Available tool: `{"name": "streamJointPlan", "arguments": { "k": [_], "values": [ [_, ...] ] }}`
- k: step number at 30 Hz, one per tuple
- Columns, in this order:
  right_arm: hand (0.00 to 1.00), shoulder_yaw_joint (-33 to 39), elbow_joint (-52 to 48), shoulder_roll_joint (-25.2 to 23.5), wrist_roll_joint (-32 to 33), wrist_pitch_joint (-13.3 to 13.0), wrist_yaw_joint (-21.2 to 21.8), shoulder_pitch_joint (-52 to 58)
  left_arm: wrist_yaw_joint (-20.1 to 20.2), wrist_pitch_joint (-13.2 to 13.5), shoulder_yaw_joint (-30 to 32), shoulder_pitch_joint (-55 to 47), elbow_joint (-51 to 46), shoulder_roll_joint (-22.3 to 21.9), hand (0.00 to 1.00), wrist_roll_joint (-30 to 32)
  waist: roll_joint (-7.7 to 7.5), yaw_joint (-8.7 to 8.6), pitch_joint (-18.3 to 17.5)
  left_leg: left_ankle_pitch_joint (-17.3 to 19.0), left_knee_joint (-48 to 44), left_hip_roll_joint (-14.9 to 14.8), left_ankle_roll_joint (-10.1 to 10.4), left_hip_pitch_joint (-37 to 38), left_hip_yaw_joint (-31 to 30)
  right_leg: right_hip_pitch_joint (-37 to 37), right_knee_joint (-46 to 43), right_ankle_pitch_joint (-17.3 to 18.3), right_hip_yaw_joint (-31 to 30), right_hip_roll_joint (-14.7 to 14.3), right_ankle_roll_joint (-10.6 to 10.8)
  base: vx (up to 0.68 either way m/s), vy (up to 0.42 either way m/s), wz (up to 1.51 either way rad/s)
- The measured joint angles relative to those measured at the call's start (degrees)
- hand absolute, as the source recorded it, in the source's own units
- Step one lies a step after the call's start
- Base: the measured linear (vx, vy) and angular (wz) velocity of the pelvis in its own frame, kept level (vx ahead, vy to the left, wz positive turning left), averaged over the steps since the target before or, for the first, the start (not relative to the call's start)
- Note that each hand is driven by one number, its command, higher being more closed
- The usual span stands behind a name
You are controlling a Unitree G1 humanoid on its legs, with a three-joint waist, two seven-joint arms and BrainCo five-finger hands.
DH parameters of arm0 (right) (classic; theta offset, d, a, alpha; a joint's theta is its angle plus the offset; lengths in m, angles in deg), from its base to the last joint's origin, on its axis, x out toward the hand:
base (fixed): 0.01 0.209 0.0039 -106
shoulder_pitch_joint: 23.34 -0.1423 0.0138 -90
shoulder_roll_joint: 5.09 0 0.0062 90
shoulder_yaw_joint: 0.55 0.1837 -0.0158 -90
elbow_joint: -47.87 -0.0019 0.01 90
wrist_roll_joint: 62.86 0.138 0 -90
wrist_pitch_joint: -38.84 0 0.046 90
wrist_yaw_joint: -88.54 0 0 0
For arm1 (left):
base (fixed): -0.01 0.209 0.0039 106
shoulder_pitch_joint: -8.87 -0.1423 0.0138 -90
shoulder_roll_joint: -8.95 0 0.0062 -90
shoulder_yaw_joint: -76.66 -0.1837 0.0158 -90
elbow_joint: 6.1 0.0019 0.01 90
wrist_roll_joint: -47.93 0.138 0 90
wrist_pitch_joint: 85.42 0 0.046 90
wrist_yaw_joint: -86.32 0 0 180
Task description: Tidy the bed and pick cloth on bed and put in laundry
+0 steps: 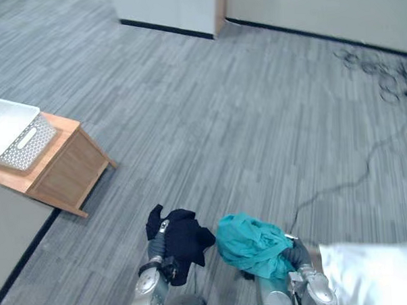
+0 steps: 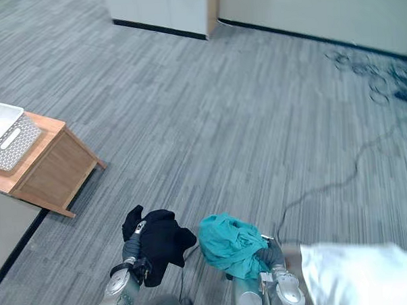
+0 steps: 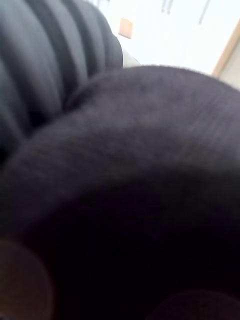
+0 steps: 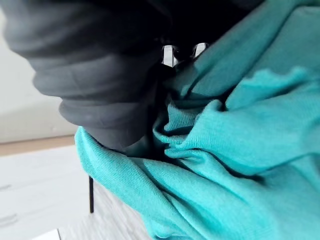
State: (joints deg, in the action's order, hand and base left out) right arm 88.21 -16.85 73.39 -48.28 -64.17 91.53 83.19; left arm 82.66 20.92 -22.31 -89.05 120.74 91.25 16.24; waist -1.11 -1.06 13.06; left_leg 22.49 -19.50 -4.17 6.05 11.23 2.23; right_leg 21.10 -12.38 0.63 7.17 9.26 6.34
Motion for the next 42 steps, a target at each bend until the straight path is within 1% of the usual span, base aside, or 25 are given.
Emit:
{"name": "streamJointPlan", "arguments": {
  "k": [1,2,4,5,6,8,10,12,15,17,19,20,21,22,23,26,28,30,32,34,36,38,39,40,42],
  "values": [
    [1.00,-0.6,-1.1,0.3,0.0,-0.1,0.7,0.7,0.0,0.3,0.4,-1.7,0.0,1.1,1.00,-0.9,-1.05,-0.39,-1.2,2.0,-0.7,-1.4,0.3,2.4,-0.8,0.5,-5.0,-2.9,-0.4,0.6,-0.8,0.66,-0.463,1.09],
    [1.00,-0.7,-1.6,1.0,0.0,-0.1,0.9,0.4,-0.1,0.2,0.8,-2.2,0.1,0.9,1.00,-1.8,-0.39,-0.42,-1.7,2.7,-1.2,-2.6,0.1,3.3,-1.0,1.7,-9.5,-3.6,0.3,-0.4,-3.2,0.78,-0.559,0.91],
    [1.00,-1.4,-2.1,2.8,0.0,0.0,0.8,-2.4,-0.2,0.2,2.6,-3.4,0.4,0.1,1.00,-3.3,0.76,0.53,-2.9,0.0,-14.2,-6.2,0.4,-2.2,-2.1,5.0,-19.7,-1.0,1.5,-1.9,-4.9,0.57,-0.433,0.29],
    [1.00,-1.7,-2.3,4.1,0.0,0.7,1.0,-5.2,-0.3,0.2,3.5,-3.9,0.8,-1.5,1.00,-4.5,2.31,1.09,-2.5,-6.2,-24.9,-8.9,-2.0,-7.0,-2.2,3.8,-21.1,2.1,2.6,-3.3,-6.3,0.55,-0.424,-0.12],
    [1.00,-1.8,-2.2,4.9,0.0,1.9,1.2,-7.1,-0.3,0.2,4.2,-4.1,2.0,-3.7,1.00,-4.8,4.68,2.23,-1.9,-17.3,-35.2,-11.5,-3.5,-12.3,-2.6,-0.1,-19.5,4.7,3.8,-5.5,-8.5,0.55,-0.377,-0.07],
    [1.00,-1.5,-1.9,5.1,0.0,3.0,2.2,-8.0,-0.4,0.3,4.3,-5.1,1.9,-5.4,1.00,-4.0,4.96,2.46,-1.4,-13.5,-42.8,-9.9,-3.2,-17.4,-3.8,-5.8,-16.8,6.3,5.3,-6.1,-10.0,0.55,-0.334,0.27],
    [1.00,-1.4,-1.9,5.0,0.0,3.2,3.1,-7.9,-1.1,0.4,4.3,-6.3,0.9,-5.9,1.00,-1.3,4.70,2.63,-1.1,-7.7,-39.1,-4.5,-0.9,-20.3,-1.5,-14.2,-11.2,7.2,7.2,-6.3,-10.8,0.52,-0.303,0.47],
    [1.00,-1.5,-2.6,5.1,-1.6,3.3,3.4,-7.9,-2.8,0.5,4.3,-7.0,-3.7,-6.1,1.00,-1.2,4.17,3.46,-0.8,-6.5,-22.1,0.2,-0.7,-23.7,10.4,-23.1,-3.5,7.5,11.6,-6.7,-11.1,0.49,-0.272,0.81],
    [1.00,-1.7,-4.4,5.6,-2.6,4.6,2.9,-7.0,-3.3,0.4,4.3,-6.8,-6.5,-6.3,1.00,-1.2,4.25,3.51,-0.8,-6.9,-8.9,0.8,-0.8,-25.0,24.6,-30.6,1.0,9.3,17.7,-9.1,-8.2,0.39,-0.221,1.15],
    [1.00,-2.1,-4.4,6.2,-2.9,5.1,2.6,-7.0,-4.7,0.0,4.3,-7.8,-7.8,-6.5,1.00,-1.1,3.79,4.49,-1.2,-6.6,-6.2,-0.1,-2.7,-25.1,30.3,-34.6,2.4,12.8,20.3,-10.4,-6.4,0.30,-0.175,0.77],
    [1.00,-2.0,-3.6,5.6,-2.1,5.1,2.2,-7.1,-6.6,-2.1,5.1,-8.5,-9.1,-6.1,1.00,-0.4,0.78,5.97,-4.0,-4.5,-9.9,0.4,-11.7,-27.7,31.2,-34.7,-2.2,18.9,23.7,-9.0,-0.8,0.36,-0.151,0.60],
    [1.00,-2.1,-3.4,5.6,-1.5,5.1,2.4,-7.4,-7.0,-2.3,5.3,-8.4,-9.1,-6.4,1.00,0.0,0.91,6.12,-4.4,-3.9,-10.6,0.4,-12.6,-27.8,30.0,-32.3,-7.8,19.2,23.5,-8.0,-0.4,0.50,-0.147,0.67],
    [1.00,-2.1,-3.3,6.5,-0.6,5.0,2.4,-8.0,-7.7,-2.3,5.2,-8.5,-9.3,-7.0,1.00,1.0,1.49,6.50,-4.9,-3.7,-9.7,0.2,-12.5,-27.8,27.1,-24.9,-25.0,18.2,22.4,-5.4,-1.8,0.66,-0.203,0.93],
    [1.00,-1.7,-0.7,5.9,0.3,4.9,1.9,-9.3,-7.9,-2.8,5.1,-7.7,-8.0,-6.1,1.00,2.4,0.02,5.57,-4.5,-7.8,-7.5,2.5,-18.2,-25.5,24.0,-17.9,-42.5,12.5,20.7,-0.5,-4.5,0.67,-0.197,1.07],
    [1.00,-1.6,0.3,5.7,0.6,5.1,1.7,-9.6,-8.0,-3.1,5.1,-7.1,-7.5,-5.8,1.00,2.9,-0.71,5.04,-4.3,-7.6,-7.1,3.5,-18.3,-24.6,23.1,-16.5,-46.1,12.2,19.6,1.0,-4.9,0.57,-0.193,1.44],
    [1.00,-1.7,0.9,4.0,0.6,5.7,-0.5,-6.7,-8.2,-3.9,3.6,-6.8,-7.4,-5.5,1.00,7.9,0.84,3.45,-3.4,-5.9,-4.4,4.3,-15.8,-16.8,13.2,-12.1,-43.8,15.3,11.4,-1.3,-5.0,0.65,-0.212,1.58],
    [1.00,-1.7,0.2,2.6,0.7,5.3,-1.8,-4.3,-8.9,-3.8,1.7,-6.7,-7.7,-3.9,1.00,11.1,2.36,2.02,-3.9,-5.5,-1.5,3.4,-13.8,-13.0,6.4,-8.6,-30.4,16.5,6.1,-3.0,-2.6,0.51,-0.208,1.52],
    [1.00,-1.7,-1.1,2.2,1.0,4.5,-1.8,-3.4,-9.2,-3.4,0.6,-5.8,-7.6,-1.9,1.00,13.5,2.58,2.00,-4.1,-4.5,0.3,1.8,-10.3,-9.8,2.0,-5.3,-5.4,9.3,0.2,-3.0,1.3,0.63,-0.334,1.07],
    [1.00,-1.7,-2.8,1.4,1.9,4.4,-1.6,-3.5,-9.3,-3.3,0.9,-5.4,-7.5,0.6,1.00,13.8,0.55,2.06,-3.6,-2.7,1.5,1.8,-6.7,-6.0,0.9,-2.7,3.6,3.3,-4.7,-1.6,3.3,0.58,-0.402,0.76],
    [1.00,-1.7,-4.3,1.5,2.0,4.6,-1.5,-2.5,-9.6,-3.3,1.2,-6.4,-7.6,1.9,1.00,13.8,0.25,1.63,-4.4,1.0,3.0,0.2,-4.6,-0.3,-0.7,-2.4,3.1,1.7,-5.9,-1.3,2.0,0.69,-0.573,0.82],
    [1.00,-1.7,-4.4,3.4,2.8,4.8,-1.4,-3.2,-10.2,-3.6,1.8,-8.0,-7.5,0.8,1.00,13.3,1.78,1.70,-7.3,3.1,-2.1,-2.7,-3.2,0.8,-2.2,0.7,-8.4,-2.2,-4.8,-3.6,1.2,0.66,-0.518,0.65],
    [1.00,-1.6,-4.3,6.1,2.8,5.3,-0.8,-4.7,-10.0,-4.0,1.9,-8.6,-7.3,-2.8,1.00,12.0,6.83,1.91,-7.3,-4.2,-24.6,-9.7,-3.1,-9.5,-0.8,-0.9,-11.4,0.9,-1.9,-7.2,-3.6,0.64,-0.486,0.22],
    [1.00,-1.6,-4.3,6.2,2.7,5.7,-0.1,-5.8,-9.9,-4.1,2.1,-9.0,-6.8,-3.9,1.00,12.0,8.07,2.03,-6.9,-12.0,-32.7,-12.6,-4.8,-13.9,0.1,-3.0,-10.2,1.9,-1.1,-9.0,-5.0,0.68,-0.450,0.06],
    [1.00,-1.3,-4.2,5.7,2.2,5.7,0.9,-6.3,-9.6,-4.1,2.3,-8.9,-6.7,-4.4,1.00,12.1,8.82,2.17,-6.2,-11.8,-40.1,-13.8,-5.3,-17.9,0.1,-6.9,-7.9,2.5,-0.4,-10.2,-6.1,0.56,-0.370,0.12],
    [1.00,-0.6,-4.1,4.9,0.8,5.6,1.7,-5.9,-8.7,-3.8,2.4,-9.0,-6.8,-4.3,1.00,12.2,7.56,2.17,-5.2,-8.4,-41.4,-11.2,-4.7,-20.8,2.1,-14.2,-3.9,3.3,0.7,-9.8,-7.4,0.47,-0.316,0.29]
  ]
}}
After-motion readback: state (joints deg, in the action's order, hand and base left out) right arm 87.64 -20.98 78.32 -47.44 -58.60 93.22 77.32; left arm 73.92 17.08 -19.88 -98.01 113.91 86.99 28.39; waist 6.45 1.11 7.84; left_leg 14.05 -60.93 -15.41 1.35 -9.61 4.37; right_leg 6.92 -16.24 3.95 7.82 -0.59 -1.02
